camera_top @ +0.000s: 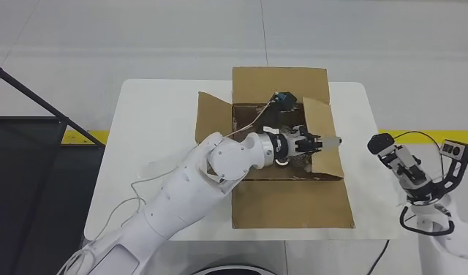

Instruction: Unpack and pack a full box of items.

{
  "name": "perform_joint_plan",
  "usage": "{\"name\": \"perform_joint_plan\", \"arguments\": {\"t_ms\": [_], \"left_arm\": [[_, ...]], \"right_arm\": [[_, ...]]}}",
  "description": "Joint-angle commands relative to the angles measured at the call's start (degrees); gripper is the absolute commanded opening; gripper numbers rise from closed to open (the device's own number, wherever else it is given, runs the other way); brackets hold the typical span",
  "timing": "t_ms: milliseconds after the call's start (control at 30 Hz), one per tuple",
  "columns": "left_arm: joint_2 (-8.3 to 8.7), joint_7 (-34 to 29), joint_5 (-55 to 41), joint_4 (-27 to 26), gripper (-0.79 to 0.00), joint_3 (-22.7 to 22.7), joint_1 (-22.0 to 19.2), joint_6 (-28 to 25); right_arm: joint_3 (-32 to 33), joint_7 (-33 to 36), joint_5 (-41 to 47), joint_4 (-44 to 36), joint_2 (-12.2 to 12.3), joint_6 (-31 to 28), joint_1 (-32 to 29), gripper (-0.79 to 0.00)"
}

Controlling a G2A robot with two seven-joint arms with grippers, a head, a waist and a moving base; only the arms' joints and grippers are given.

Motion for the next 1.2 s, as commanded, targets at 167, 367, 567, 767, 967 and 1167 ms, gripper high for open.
{"name": "perform_joint_plan", "arguments": {"t_ms": [167,367,567,767,967,1167], "left_arm": [[-1.46,-2.74,0.44,0.75,0.0,2.66,-5.27,1.19],[-3.24,-3.92,-0.54,4.76,0.0,5.28,-10.03,1.65],[-5.8,-2.29,-4.01,10.33,0.0,8.41,-13.88,-0.34],[-9.12,0.73,-7.15,17.31,0.0,12.37,-17.0,-4.42],[-12.53,2.11,-9.01,24.59,0.0,15.77,-19.64,-7.41],[-16.07,2.65,-11.05,32.54,0.0,18.02,-21.85,-9.63]], "right_arm": [[1.56,0.05,1.82,-0.91,0.04,-2.06,-1.95,0.0],[3.47,-0.49,3.32,-2.68,0.0,-4.28,-4.47,0.0],[5.81,-2.16,4.47,-4.56,-0.18,-6.75,-7.21,0.0],[8.96,-4.48,5.91,-5.31,-0.45,-9.46,-10.13,0.0],[11.96,-6.12,7.07,-5.55,-0.76,-11.65,-13.03,0.0],[13.91,-6.17,8.51,-6.02,-1.01,-13.04,-15.3,0.0]]}}
